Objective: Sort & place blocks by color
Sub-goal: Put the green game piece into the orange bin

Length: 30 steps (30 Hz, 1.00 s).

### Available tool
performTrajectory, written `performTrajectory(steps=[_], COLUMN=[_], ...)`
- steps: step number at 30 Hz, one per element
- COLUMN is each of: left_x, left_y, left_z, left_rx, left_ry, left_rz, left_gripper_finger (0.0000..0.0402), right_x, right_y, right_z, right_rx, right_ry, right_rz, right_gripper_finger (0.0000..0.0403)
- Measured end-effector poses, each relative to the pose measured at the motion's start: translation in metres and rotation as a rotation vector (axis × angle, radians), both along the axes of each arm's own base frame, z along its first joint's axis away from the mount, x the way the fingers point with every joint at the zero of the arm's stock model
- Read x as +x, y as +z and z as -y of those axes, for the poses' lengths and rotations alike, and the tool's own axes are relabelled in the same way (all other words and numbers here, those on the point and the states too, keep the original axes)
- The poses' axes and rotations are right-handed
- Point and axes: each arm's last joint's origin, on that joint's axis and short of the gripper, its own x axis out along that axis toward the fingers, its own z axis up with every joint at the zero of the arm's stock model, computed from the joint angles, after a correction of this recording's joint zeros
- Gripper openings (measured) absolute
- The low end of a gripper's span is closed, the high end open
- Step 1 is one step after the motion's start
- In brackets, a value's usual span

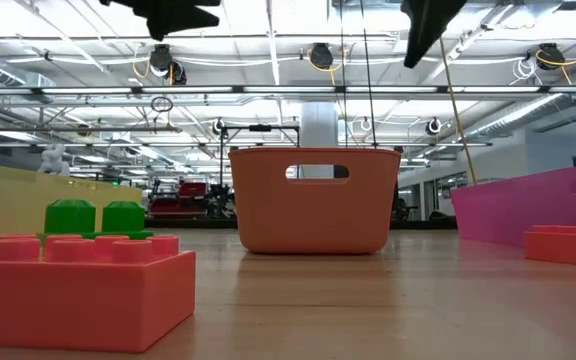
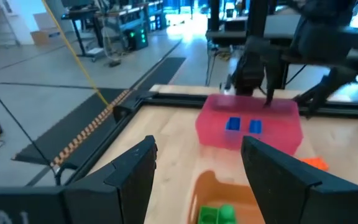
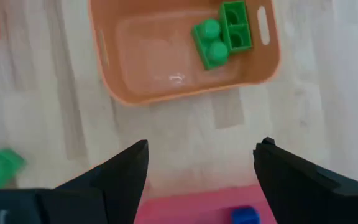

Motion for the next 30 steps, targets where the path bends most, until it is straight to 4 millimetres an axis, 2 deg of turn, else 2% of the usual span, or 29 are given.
performTrajectory(steps=[3, 6, 11, 17, 20, 23, 27, 30], left_x=[0.000, 0.000, 0.001, -0.006, -0.012, -0.017, -0.029, -0.037], left_y=[-0.003, -0.010, -0.007, -0.027, -0.027, -0.031, -0.043, -0.045], left_z=[0.000, 0.000, 0.000, 0.007, 0.013, 0.028, 0.055, 0.074], left_rx=[-0.013, -0.007, 0.016, -0.068, -0.154, -0.235, -0.285, -0.329], left_ry=[-0.002, -0.011, -0.017, -0.092, -0.096, -0.142, -0.189, -0.190], left_rz=[0.011, -0.011, 0.007, -0.198, -0.197, -0.246, -0.401, -0.519], left_gripper_finger=[0.0237, 0.0237, 0.0237, 0.0237, 0.0237, 0.0236, 0.0236, 0.0236], right_x=[0.002, 0.009, 0.023, 0.022, 0.019, 0.015, 0.008, 0.000], right_y=[-0.004, -0.007, -0.016, -0.029, -0.030, -0.030, -0.032, -0.036], right_z=[0.002, 0.006, 0.010, 0.011, 0.001, -0.014, -0.033, -0.047], right_rx=[-0.004, -0.103, -0.148, -0.170, -0.138, -0.129, -0.106, -0.090], right_ry=[-0.022, 0.020, 0.079, 0.049, 0.022, 0.026, -0.019, -0.013], right_rz=[0.015, 0.075, 0.181, 0.166, 0.181, 0.200, 0.230, 0.225], right_gripper_finger=[0.0286, 0.0287, 0.0280, 0.0279, 0.0279, 0.0279, 0.0279, 0.0279])
